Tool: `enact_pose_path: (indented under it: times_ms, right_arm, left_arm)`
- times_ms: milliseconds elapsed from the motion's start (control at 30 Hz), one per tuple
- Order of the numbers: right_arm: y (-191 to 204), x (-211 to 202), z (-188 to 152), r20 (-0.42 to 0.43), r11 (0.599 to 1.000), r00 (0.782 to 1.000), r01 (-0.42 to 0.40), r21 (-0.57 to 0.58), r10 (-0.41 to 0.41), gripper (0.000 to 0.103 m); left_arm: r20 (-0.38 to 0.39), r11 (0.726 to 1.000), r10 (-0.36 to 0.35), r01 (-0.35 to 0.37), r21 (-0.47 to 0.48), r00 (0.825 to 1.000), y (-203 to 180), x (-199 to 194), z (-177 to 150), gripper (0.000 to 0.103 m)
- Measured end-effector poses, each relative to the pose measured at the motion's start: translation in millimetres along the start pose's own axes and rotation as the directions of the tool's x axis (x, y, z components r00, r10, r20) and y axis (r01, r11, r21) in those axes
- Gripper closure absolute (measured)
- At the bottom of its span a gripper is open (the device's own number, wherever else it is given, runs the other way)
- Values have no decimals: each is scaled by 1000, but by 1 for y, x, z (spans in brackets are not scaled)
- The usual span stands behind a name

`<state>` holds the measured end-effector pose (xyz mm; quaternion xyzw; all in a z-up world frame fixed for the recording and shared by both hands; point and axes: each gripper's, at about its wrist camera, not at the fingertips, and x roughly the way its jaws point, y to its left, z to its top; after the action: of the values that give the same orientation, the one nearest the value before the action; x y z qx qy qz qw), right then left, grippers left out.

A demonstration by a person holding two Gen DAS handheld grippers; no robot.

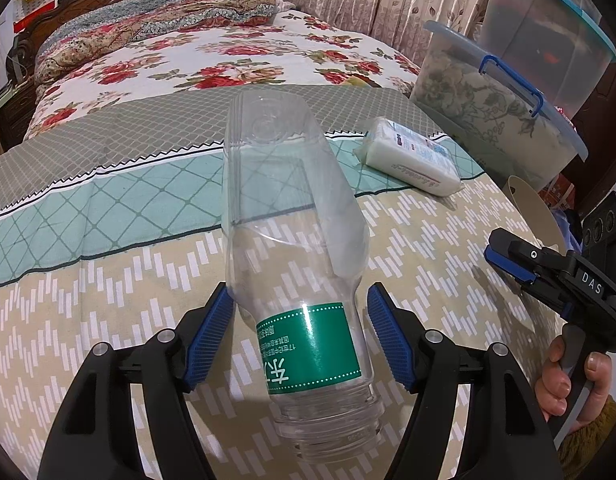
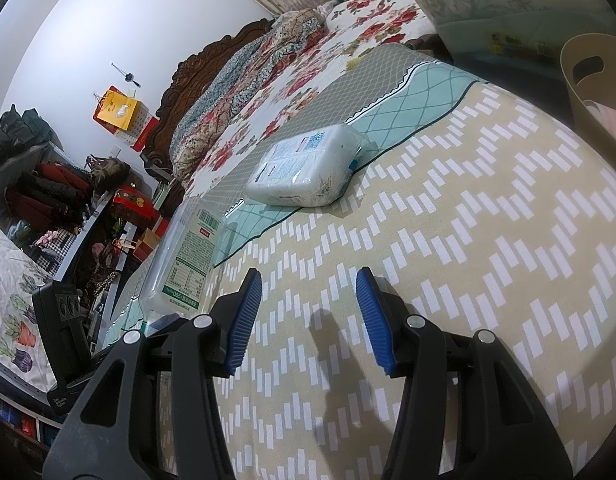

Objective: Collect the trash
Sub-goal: 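Grasp the clear bottle with the left gripper while the right gripper grasps the white tissue pack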

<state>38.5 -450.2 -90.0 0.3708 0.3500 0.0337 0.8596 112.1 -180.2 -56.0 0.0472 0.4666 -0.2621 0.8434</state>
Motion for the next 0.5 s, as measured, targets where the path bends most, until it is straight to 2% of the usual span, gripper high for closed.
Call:
enact_pose_path:
  times_ms: [100,167,233,333,433,500]
  right_arm:
    - [1,0,0,-1,1000,1000,-1,-2,1,51]
    - [2,-2,1,0,1000,1000,-23,-15,23,44]
    - [7,-4,2,22,998,999,-45,-42,46,34]
    - [18,-8,9,52,992,998,-19,-122,26,27]
    - [28,-4,28,42,982,999,21,-187,-13,19]
    - [37,4,41,25,959,998,62,-276,-57,16]
  left_arm:
    - [1,1000,0,0,-1,1000,0,0,0,37]
    - [0,1000,-1,1,-1,1000,0,0,0,37]
    - [3,1000,6,-6,-9,1000,1,0,0,41]
    - [11,999,-1,2,-35,1000,5,-3,-1,46]
    - [14,999,1,0,-45,1000,5,-3,-1,46]
    - [15,999,-2,3,-51,1000,6,-4,-1,46]
